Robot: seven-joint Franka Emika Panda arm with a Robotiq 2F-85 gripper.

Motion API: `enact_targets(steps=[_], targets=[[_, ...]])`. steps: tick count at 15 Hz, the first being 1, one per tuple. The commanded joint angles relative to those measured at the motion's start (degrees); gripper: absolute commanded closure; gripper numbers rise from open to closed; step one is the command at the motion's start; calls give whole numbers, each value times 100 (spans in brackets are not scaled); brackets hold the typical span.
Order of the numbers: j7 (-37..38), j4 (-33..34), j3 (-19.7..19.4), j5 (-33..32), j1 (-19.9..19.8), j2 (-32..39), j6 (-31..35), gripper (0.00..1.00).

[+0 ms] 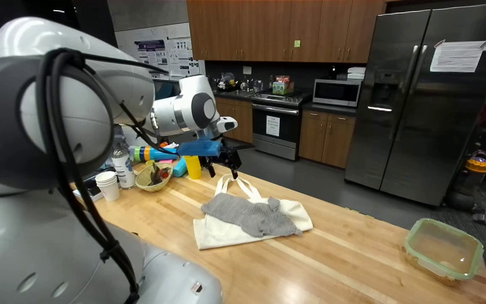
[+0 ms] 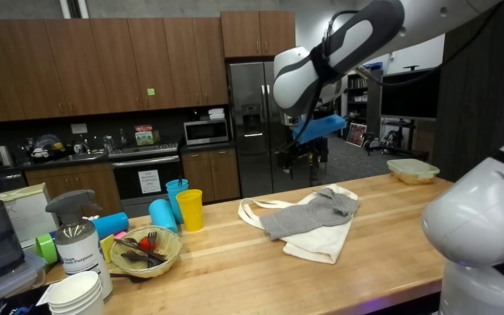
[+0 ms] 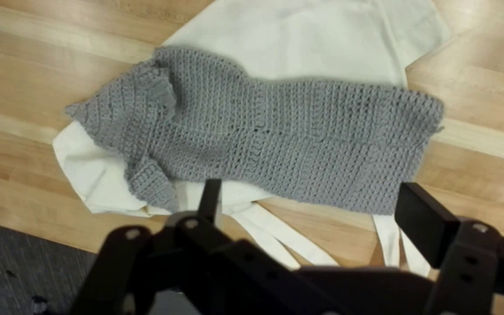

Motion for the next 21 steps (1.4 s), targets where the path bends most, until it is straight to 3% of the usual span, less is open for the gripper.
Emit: enact_targets(steps=[1,5,11,12,15,21], targets=[[-80,1077,-253,-363,-279,914,-572,0],[-136,2140,-428,-712,-389,1899,-1275,0],[93,3358,-491,-678,-98,3557,-2057,0],[-31,2799,-574,-626,-90,3023,-1666,0],[29,3187,-594,-610,10,3572,-1824,0],[13,3292,-639,-602,52,3763,-1673,0]])
